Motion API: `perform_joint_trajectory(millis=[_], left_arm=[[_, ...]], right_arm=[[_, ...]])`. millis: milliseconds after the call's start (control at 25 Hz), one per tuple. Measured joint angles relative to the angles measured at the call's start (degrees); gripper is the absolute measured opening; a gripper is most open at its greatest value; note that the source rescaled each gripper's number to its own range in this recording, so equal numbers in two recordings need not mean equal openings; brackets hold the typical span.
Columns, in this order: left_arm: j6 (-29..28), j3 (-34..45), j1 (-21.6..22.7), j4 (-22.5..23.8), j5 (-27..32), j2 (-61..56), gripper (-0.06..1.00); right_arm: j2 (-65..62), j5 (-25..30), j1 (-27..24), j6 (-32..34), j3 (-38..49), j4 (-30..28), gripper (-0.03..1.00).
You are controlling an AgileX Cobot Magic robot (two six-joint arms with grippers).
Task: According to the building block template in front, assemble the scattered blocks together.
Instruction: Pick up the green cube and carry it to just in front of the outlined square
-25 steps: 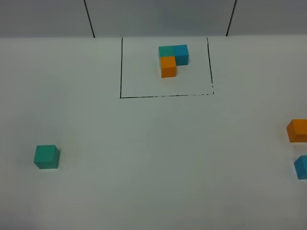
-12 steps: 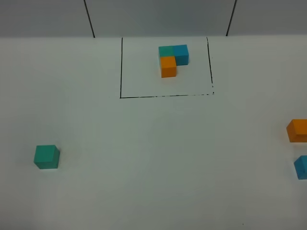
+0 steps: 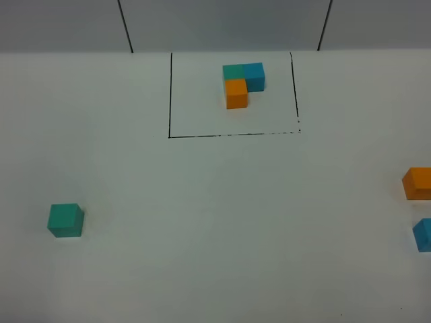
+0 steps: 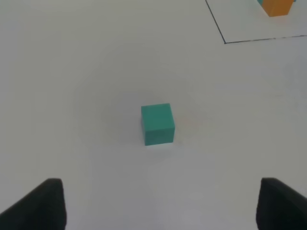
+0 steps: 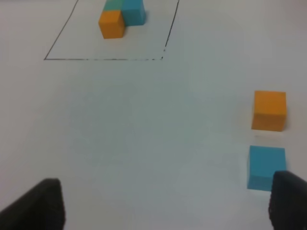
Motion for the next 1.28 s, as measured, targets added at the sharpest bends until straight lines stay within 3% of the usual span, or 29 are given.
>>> perform_joint_trajectory(millis=[520,760,1280], left_arm=[[0.00,0.00,0.00,0.01,0.12,6.26,0.78],[0.00,-3.56,0.00,-0.04,0.69,24.59,0.78],[-4.40,-24.72,0.00,0.63,1.84,68.62,0.78]], right_arm=[[0.00,-0.01,0.00,0.00,0.00,0.00,0.73],[0.00,-0.01,0.00,0.00,0.00,0.00,0.73],[0.00,-0.01,0.00,0.00,0.00,0.02,0.73]])
